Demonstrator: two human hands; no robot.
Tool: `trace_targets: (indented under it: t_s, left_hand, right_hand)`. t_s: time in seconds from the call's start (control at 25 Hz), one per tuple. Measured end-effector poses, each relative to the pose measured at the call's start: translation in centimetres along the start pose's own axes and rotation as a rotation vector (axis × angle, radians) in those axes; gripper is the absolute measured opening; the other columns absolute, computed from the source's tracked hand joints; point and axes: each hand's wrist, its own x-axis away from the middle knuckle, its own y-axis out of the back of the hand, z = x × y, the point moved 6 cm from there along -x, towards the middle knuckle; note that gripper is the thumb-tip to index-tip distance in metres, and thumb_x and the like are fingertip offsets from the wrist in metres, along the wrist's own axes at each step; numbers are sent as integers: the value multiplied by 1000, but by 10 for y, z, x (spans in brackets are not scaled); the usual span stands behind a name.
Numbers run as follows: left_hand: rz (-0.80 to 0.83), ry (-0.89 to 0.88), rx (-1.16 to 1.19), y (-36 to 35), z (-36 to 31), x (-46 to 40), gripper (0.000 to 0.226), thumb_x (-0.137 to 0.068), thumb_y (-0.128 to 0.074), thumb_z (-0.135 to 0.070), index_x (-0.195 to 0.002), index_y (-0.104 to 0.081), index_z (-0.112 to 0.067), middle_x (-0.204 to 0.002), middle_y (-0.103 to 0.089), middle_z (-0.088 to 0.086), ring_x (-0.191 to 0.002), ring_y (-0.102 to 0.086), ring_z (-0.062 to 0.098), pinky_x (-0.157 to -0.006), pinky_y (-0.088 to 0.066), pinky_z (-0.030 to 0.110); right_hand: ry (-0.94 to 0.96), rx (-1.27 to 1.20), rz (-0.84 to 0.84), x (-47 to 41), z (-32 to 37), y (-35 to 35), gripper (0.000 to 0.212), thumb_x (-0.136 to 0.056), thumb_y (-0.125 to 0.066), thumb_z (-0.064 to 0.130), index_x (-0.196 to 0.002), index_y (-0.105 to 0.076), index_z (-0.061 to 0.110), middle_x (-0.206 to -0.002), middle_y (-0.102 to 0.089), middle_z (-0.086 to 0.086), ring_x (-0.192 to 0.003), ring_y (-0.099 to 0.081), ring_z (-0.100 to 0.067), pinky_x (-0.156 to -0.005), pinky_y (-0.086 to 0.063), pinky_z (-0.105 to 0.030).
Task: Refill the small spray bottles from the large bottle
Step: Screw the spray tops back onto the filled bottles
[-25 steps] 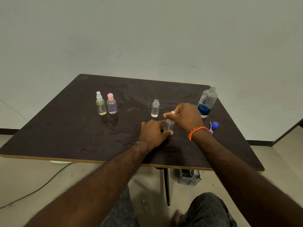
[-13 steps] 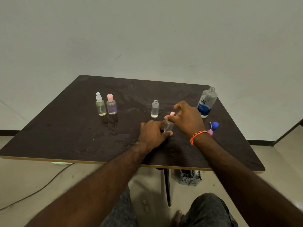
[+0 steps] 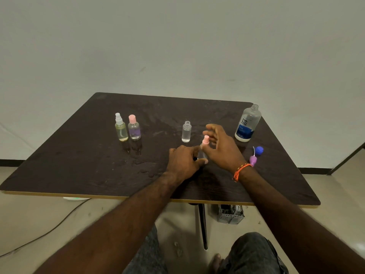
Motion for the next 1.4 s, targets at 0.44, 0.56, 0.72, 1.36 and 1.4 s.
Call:
trace_targets:
  t_s: [0.44,0.56,0.72,1.36,1.4]
  left_hand:
    - [4,-11,3,0,-1,0,21,-91,-76,-50,-101,-72,-32,-72,-57,-21,-80,-59,8,-95,-48,47]
    - [-21,-2,5,-2,1,-1,29,-90,-76,-53,-108,-74,-30,-77,-61,-19,-83,-60,9,-96,-46,46]
    - [-13,29,-3,-2,2,-1,31,-90,-75,-55,-104,-74,-27,-79,-64,-15,-83,-62,11,-95,-46,45]
    - [-20,13,8,-4,3,0,37,-92,-74,-52,-121,-72,-29,-100,-75,-12,-106,-66,14,-103,-38,44]
    - [-10,17,-2,-4,2,0,39,-92,-73,-53,-122,-72,-28,-101,-75,-10,-107,-65,15,-103,-38,44]
  right_hand:
    - [29,-69,-45,3,-3,-5,59,-95,-66,24,-146,-38,23,-138,-60,2,-123,-58,-10,-91,-51,-16]
    - [-33,-65,-160,1,-7,7,58,-87,-77,25,-136,-47,25,-110,-73,3,-99,-68,-4,-91,-57,-29]
    - [-35,21,-135,1,-5,3,73,-78,-83,42,-137,-42,25,-109,-66,12,-95,-64,-3,-86,-54,-25]
    - [-44,-32,-69,-9,1,10,49,-84,-78,19,-128,-56,24,-102,-75,6,-92,-69,0,-88,-57,-25]
    - [-55,-37,-95,-8,1,9,51,-83,-80,23,-128,-56,24,-100,-74,7,-91,-68,0,-86,-57,-23]
